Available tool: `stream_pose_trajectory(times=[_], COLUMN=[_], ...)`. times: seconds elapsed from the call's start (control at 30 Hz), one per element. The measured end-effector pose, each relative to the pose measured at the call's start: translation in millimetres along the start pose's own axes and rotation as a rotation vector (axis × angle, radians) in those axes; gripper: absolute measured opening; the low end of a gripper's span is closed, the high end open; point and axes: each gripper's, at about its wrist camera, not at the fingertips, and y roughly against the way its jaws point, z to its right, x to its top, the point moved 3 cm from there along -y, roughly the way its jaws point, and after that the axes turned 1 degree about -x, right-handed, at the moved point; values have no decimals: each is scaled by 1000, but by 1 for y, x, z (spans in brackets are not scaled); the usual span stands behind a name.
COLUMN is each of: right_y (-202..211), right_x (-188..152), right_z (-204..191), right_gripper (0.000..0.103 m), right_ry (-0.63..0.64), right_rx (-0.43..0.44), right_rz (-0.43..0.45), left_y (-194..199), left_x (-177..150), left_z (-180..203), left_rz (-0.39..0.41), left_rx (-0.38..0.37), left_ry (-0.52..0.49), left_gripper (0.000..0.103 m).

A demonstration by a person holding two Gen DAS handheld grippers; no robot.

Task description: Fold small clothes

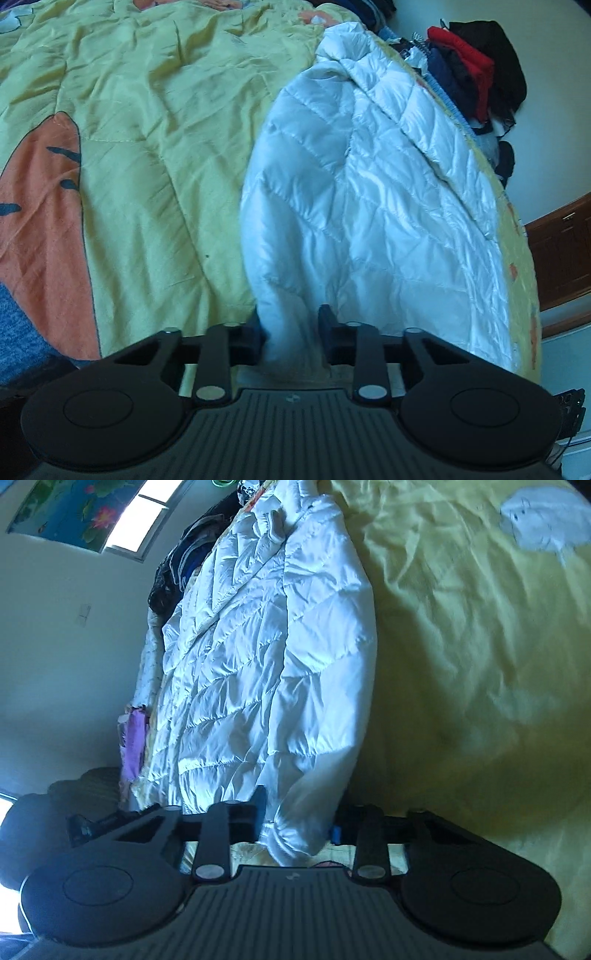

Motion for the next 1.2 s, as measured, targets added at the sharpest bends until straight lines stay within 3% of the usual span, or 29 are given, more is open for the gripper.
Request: stream_pose_trajectory(times=[0.07,0.13,0.2,0.37,0.57,0.73,0.93,1.0,1.13,1.2], right_y=[-3,-3,-1,21,46,79,88,83,99,107], right_x=[-1,-3,-7,-14,-45,-76,-49,-44,-39,-40], right_z=[1,-2,-6,-11,-9,-13,-21,-18,9,21], right_gripper=[16,14,13,12,12,12,12,12,32,36], right_ry=[5,49,71,99,88,59,47,35,-78,-114], right_rx=[6,-8,-8,5,-5,-23,45,44,41,25], right_rz=[8,16,10,4,-84,-141,-38,-35,12,26], left_y=[0,3,8,31,54,73,74,69,60,56], left_x=[0,-1,-2,-5,-25,-30,6,7,0,-3], left_z=[-2,1,5,7,5,9,33,39,34,29], left_rz=[1,9,13,-18,-97,-176,-102,-103,-119,-130], left_rx=[8,14,32,-7,14,-24,-151,-142,-133,-126], left_ry=[5,-15,-46,-84,-165,-263,-238,-250,-223,-212], left_gripper=[9,6,6,6,6,6,6,6,6,6])
